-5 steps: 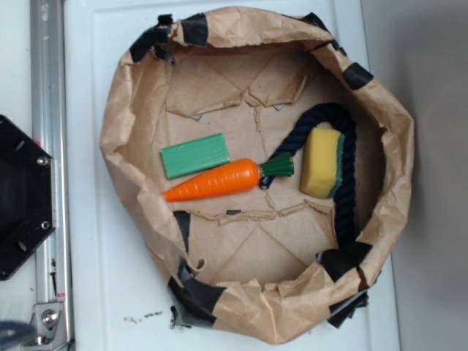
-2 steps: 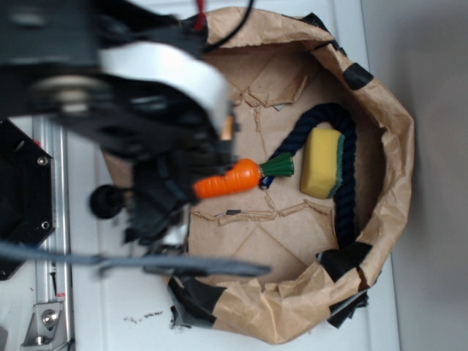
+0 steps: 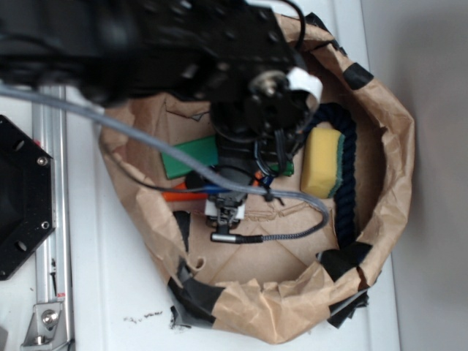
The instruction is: Grab the carrot.
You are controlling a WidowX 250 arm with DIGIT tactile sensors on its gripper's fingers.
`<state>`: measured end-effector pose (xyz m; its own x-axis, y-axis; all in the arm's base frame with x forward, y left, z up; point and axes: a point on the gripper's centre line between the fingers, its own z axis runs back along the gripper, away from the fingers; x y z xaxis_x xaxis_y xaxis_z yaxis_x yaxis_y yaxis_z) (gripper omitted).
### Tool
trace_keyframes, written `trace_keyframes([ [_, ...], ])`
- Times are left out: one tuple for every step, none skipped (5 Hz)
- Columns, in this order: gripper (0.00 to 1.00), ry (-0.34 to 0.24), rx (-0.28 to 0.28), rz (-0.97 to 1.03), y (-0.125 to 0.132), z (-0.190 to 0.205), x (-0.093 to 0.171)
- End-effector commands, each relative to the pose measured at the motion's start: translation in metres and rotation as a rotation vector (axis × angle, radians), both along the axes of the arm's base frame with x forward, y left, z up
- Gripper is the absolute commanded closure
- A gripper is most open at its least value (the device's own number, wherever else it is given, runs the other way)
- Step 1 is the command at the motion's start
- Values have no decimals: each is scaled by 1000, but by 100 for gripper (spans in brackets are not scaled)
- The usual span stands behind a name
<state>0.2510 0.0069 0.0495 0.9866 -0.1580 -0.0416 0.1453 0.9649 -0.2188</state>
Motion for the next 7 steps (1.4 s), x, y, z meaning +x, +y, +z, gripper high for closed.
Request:
trace_keyframes([
  [2,-8,42,-92,-44,-45,-2],
  [100,1,105,-153,-62,-53,-13],
  [100,-22,82,-167,-69,-14,-9],
  [100,-105,134,-109,-61,28,4],
  [100,-157,145,6,-45,79,17],
  [100,-255,91,61,-37,116,20],
  [100,-316,128,114,-28,130,24],
])
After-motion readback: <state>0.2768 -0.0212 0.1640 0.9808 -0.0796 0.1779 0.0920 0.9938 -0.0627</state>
